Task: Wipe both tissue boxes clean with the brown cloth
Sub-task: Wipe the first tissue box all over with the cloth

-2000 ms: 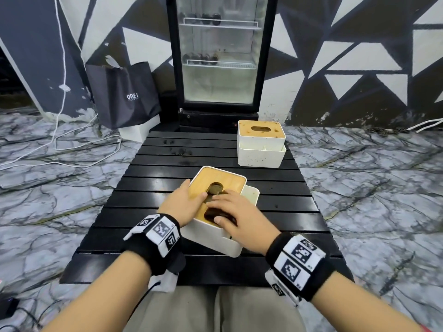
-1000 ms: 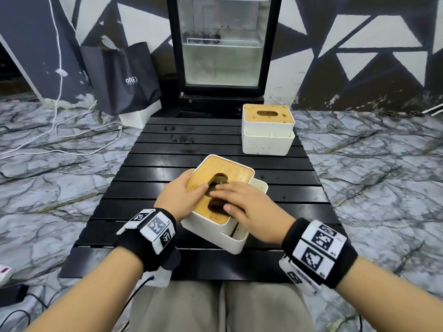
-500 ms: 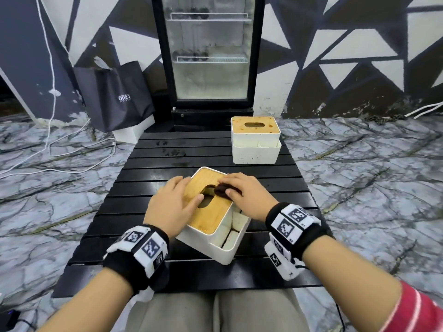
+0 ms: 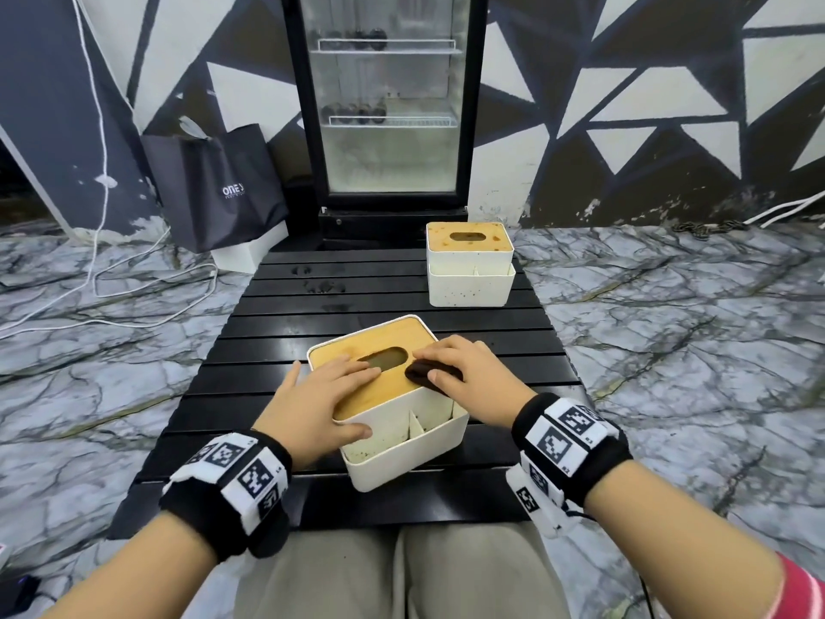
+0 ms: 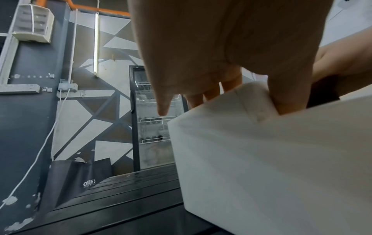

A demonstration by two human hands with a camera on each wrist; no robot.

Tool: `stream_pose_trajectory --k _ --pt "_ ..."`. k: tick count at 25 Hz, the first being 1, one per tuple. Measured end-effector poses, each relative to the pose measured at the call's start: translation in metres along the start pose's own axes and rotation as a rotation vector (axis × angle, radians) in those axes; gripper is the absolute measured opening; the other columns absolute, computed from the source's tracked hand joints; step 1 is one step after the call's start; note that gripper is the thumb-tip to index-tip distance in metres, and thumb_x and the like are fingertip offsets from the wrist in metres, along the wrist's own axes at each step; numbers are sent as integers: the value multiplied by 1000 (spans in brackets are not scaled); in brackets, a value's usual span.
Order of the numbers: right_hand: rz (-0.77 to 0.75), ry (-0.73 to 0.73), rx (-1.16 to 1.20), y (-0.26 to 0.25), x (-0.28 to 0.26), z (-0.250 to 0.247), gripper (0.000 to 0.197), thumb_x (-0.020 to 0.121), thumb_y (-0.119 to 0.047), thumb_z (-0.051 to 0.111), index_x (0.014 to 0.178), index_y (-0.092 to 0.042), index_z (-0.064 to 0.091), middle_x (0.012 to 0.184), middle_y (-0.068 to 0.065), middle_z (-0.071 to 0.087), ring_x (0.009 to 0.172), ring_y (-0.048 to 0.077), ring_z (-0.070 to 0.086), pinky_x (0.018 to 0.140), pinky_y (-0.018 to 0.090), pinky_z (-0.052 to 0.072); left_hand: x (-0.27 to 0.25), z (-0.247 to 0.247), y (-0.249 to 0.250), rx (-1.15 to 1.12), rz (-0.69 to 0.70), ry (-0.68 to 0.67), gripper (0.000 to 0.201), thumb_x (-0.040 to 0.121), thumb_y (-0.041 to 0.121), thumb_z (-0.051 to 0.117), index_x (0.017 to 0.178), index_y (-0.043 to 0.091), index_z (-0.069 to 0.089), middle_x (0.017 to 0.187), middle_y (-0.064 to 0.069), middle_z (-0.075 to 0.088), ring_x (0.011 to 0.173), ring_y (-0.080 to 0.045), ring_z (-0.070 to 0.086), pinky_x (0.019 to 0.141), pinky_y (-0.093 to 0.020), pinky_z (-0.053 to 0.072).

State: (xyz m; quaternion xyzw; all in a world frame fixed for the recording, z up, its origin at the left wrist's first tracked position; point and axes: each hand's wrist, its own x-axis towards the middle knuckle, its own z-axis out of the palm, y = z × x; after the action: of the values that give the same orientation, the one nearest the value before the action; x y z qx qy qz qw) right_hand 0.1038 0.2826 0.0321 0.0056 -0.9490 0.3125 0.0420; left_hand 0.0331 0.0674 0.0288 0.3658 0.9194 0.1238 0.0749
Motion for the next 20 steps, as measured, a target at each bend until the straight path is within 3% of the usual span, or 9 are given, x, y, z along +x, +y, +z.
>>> stream_pose_trajectory --k 6,8,10,12,14,16,20 --pt "-24 31 17 -2 -10 5 35 94 -19 45 129 -26 49 131 -5 48 113 22 38 102 25 25 4 0 -5 -59 23 -29 70 87 34 61 145 40 22 155 20 15 145 -5 -1 115 -47 -7" --pt "-44 66 75 -2 -12 3 35 93 -17 47 127 -23 51 131 -4 49 116 17 41 101 19 25 3 2 -5 -52 30 -13 69 88 34 60 145 39 21 156 18 12 145 -6 -1 116 -46 -6" --pt "-51 147 173 4 -19 -5 34 91 -12 50 124 -19 54 127 -3 53 112 6 44 94 3 25 -1 6 -7 -62 31 33 70 86 45 59 145 39 23 156 18 9 146 -7 2 116 -45 -5" --pt "-20 236 204 20 -28 -12 34 89 -9 52 122 -16 56 123 -1 55 108 3 45 90 0 26 -7 12 -10 -104 29 97 82 70 73 48 143 39 29 155 18 12 145 -8 8 117 -46 0" --pt "50 225 113 45 -35 -11 33 89 -10 52 122 -16 56 124 1 56 111 11 47 97 11 28 -12 18 -15 -127 40 136 104 53 94 30 141 39 33 154 17 17 144 -8 13 118 -49 6" --pt "124 88 -92 70 -38 0 34 91 -15 49 124 -18 54 128 3 53 117 22 45 104 26 27 -13 23 -19 -108 61 145 111 48 99 24 141 39 32 154 15 18 144 -10 12 117 -50 9" --pt "250 -166 -299 97 -44 20 42 92 -23 46 134 -23 40 139 0 40 120 29 36 107 32 25 -13 24 -20 -46 75 117 118 41 101 26 143 42 23 155 17 11 146 -9 4 117 -49 3"
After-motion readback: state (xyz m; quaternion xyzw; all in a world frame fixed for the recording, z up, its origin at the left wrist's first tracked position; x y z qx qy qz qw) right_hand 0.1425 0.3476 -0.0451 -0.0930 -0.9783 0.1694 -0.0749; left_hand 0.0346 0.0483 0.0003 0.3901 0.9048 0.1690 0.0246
